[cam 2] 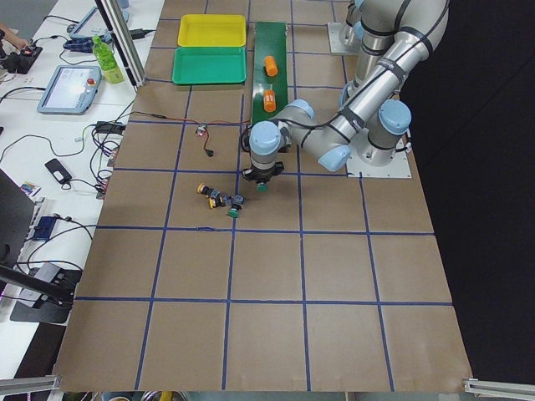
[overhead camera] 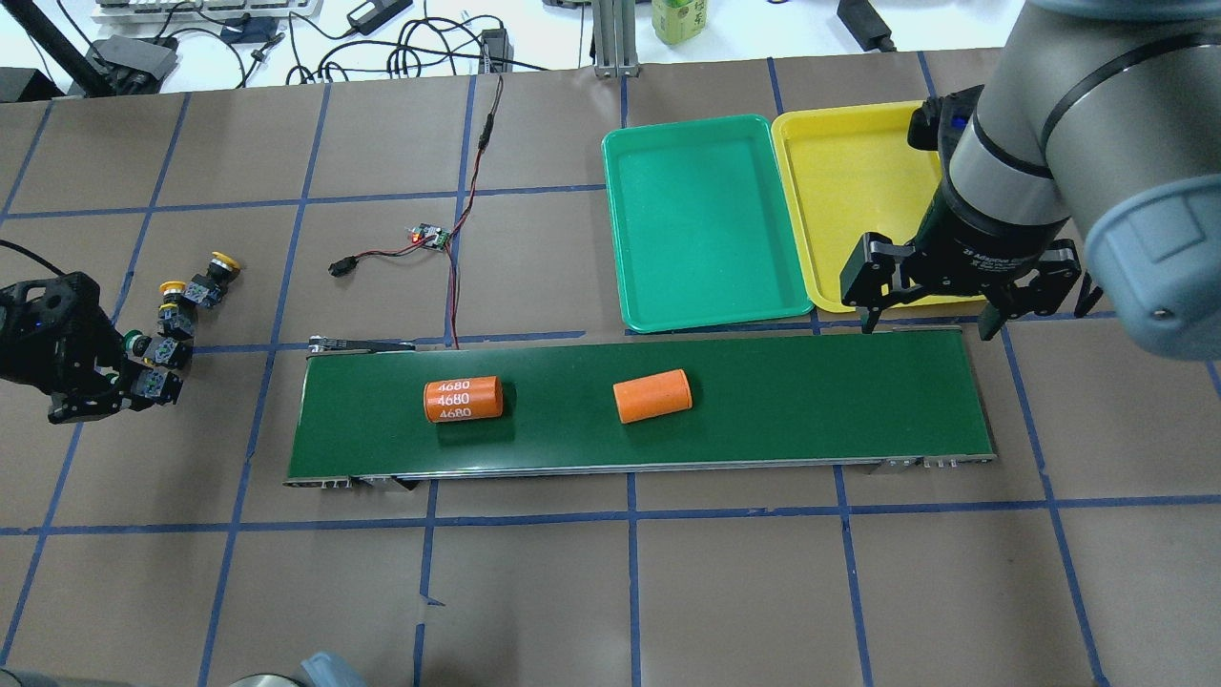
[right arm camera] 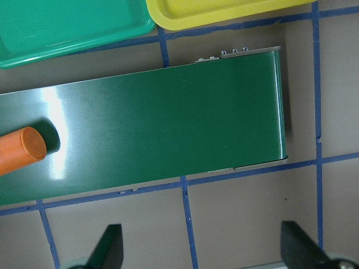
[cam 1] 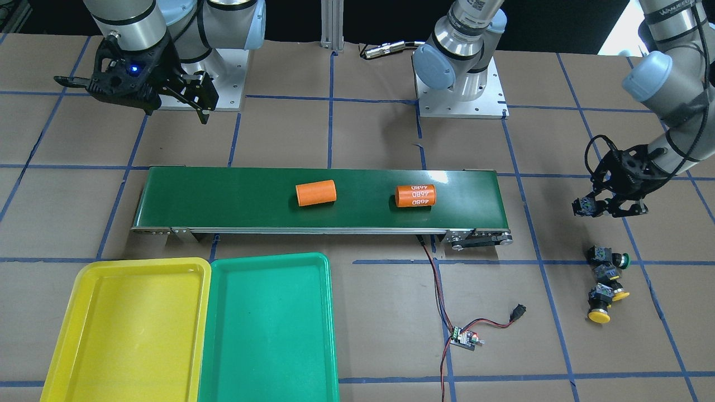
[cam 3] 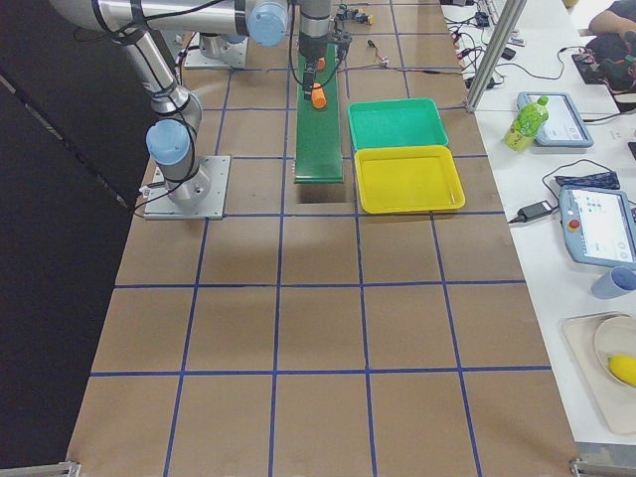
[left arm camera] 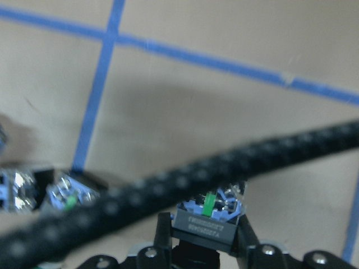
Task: Sort buttons by color to trays
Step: 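Grasp a green-capped button with the left gripper and carry it to the belt, then set the green-capped button on the belt and return the left gripper, then grasp another green-capped button from the pile with the left gripper, then place the second green-capped button on the belt with the left gripper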
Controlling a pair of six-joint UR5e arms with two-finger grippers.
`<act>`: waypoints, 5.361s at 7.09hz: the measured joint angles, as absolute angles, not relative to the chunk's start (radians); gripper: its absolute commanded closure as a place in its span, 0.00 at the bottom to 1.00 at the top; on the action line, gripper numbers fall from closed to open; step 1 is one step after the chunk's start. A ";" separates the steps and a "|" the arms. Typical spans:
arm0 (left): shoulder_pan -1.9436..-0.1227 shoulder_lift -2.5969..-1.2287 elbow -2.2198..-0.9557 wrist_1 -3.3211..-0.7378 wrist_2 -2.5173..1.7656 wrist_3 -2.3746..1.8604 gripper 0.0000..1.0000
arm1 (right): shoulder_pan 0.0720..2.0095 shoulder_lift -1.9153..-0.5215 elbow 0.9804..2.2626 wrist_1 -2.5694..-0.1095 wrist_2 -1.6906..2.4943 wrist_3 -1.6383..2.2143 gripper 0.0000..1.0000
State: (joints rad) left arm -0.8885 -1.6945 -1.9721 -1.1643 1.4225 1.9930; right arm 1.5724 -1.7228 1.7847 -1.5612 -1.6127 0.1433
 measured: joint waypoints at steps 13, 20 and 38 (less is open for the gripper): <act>-1.013 -1.730 -1.896 -1.174 1.576 1.220 0.00 | 1.572 -1.723 1.792 -1.559 -1.617 0.144 0.00; -0.865 -2.018 -1.778 -0.946 1.555 2.010 0.03 | 1.573 -1.722 1.792 -1.565 -1.608 0.144 0.00; -1.344 -1.607 -1.985 -1.228 1.532 0.544 1.00 | 1.567 -1.721 1.797 -1.560 -1.620 0.141 0.00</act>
State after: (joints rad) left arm -1.3440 -1.6071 -1.9847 -1.2278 1.5324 0.5436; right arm 1.5674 -1.7215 1.7969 -1.5604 -1.6199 0.1411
